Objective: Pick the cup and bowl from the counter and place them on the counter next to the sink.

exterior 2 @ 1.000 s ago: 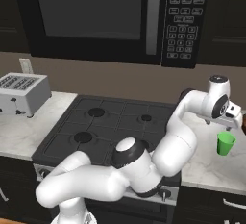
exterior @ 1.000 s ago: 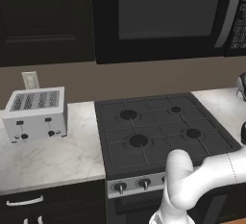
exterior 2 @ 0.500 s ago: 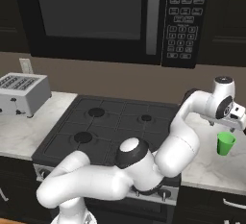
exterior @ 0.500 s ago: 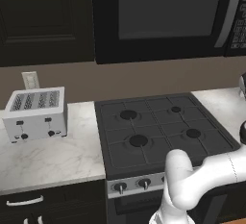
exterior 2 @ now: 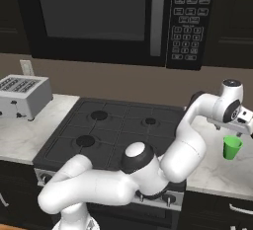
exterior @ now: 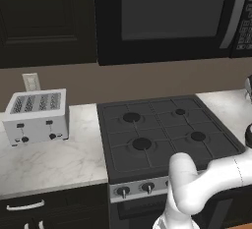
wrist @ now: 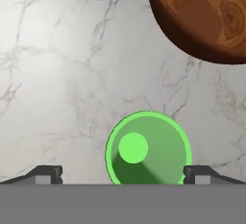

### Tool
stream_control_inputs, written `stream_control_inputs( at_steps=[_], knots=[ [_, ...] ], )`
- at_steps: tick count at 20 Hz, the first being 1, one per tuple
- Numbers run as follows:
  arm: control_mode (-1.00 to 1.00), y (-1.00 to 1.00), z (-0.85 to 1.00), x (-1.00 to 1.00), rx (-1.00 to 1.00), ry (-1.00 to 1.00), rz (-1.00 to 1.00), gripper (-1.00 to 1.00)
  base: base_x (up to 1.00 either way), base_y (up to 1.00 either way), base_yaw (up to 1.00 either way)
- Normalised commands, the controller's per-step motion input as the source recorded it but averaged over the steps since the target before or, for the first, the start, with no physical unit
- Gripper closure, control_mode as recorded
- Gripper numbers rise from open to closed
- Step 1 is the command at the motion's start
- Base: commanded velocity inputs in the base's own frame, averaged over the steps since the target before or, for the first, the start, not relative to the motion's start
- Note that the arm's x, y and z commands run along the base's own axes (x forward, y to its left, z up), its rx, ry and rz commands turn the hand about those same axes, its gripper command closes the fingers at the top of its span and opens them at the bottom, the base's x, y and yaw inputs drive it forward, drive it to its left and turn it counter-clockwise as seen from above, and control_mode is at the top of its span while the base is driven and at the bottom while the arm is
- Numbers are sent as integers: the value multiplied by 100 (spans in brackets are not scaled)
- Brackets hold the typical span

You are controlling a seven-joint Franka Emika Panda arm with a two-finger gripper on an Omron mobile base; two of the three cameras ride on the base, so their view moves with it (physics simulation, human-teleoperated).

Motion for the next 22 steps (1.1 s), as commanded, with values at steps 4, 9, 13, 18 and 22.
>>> stream_control_inputs(
  at_steps=[4,9,13,18,22],
  knots=[
    [-100,0,-11,0,1,0,0,-100,0,0,0],
    [-100,0,-26,0,0,0,0,-100,0,0,0],
    [-100,0,-26,0,0,0,0,-100,0,0,0],
    [-100,0,-25,4,0,0,0,-100,0,0,0],
    [-100,0,-22,1,0,0,0,-100,0,0,0]
  ],
)
